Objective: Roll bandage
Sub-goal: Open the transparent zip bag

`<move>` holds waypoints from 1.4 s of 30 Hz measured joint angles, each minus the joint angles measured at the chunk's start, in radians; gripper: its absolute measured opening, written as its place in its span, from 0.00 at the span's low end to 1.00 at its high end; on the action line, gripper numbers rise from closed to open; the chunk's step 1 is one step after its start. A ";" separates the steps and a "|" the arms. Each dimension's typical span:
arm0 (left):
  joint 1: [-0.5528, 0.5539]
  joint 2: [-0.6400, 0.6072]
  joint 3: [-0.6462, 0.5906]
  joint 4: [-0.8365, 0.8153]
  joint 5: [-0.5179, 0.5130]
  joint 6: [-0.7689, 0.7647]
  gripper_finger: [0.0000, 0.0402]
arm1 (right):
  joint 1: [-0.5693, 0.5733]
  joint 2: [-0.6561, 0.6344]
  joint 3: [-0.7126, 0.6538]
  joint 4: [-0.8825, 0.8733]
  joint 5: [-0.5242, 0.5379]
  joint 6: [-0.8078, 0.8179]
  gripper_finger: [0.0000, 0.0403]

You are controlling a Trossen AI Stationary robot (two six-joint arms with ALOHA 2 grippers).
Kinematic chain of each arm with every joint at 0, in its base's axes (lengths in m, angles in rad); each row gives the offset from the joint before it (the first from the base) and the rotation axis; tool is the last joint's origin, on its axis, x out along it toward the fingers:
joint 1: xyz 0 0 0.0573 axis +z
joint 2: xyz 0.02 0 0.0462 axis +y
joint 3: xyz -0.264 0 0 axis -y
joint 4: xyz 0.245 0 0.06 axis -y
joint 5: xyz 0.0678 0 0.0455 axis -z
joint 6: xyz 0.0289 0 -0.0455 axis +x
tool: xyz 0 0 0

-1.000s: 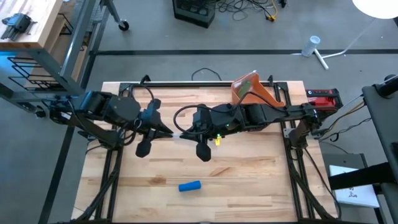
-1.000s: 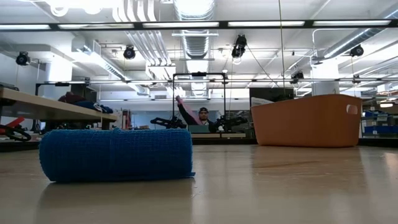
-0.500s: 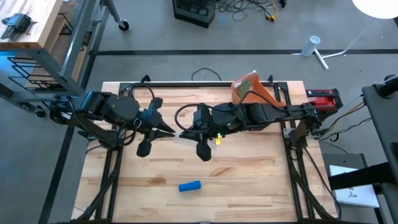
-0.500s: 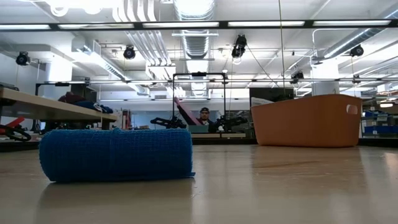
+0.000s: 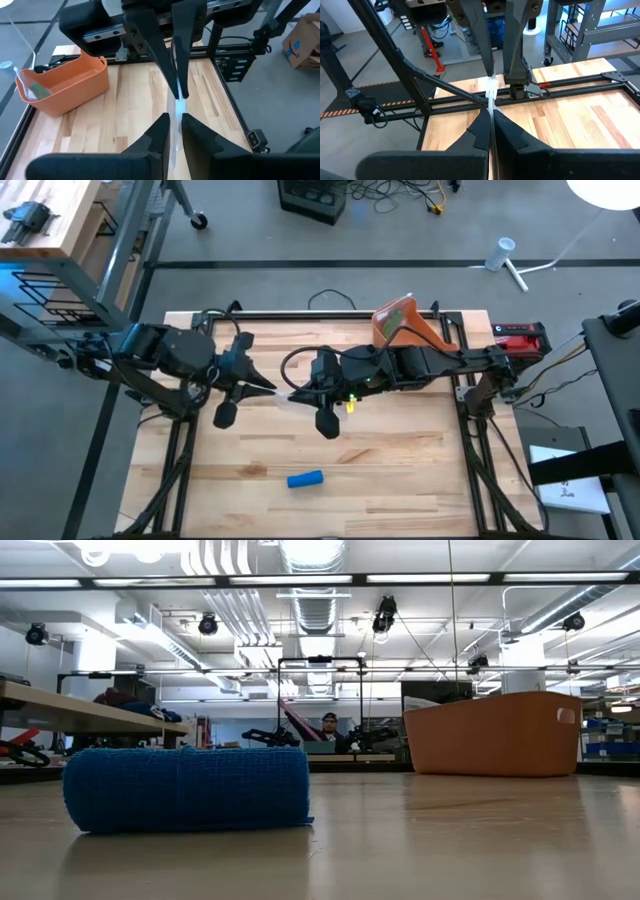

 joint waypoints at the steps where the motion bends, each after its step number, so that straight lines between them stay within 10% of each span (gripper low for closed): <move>1: 0.000 0.001 0.000 -0.002 0.000 0.000 0.09 | 0.000 0.000 0.000 0.000 0.000 0.000 0.01; 42: 0.000 0.064 -0.001 0.054 0.002 0.017 0.01 | 0.000 -0.007 0.000 0.009 0.000 0.014 0.01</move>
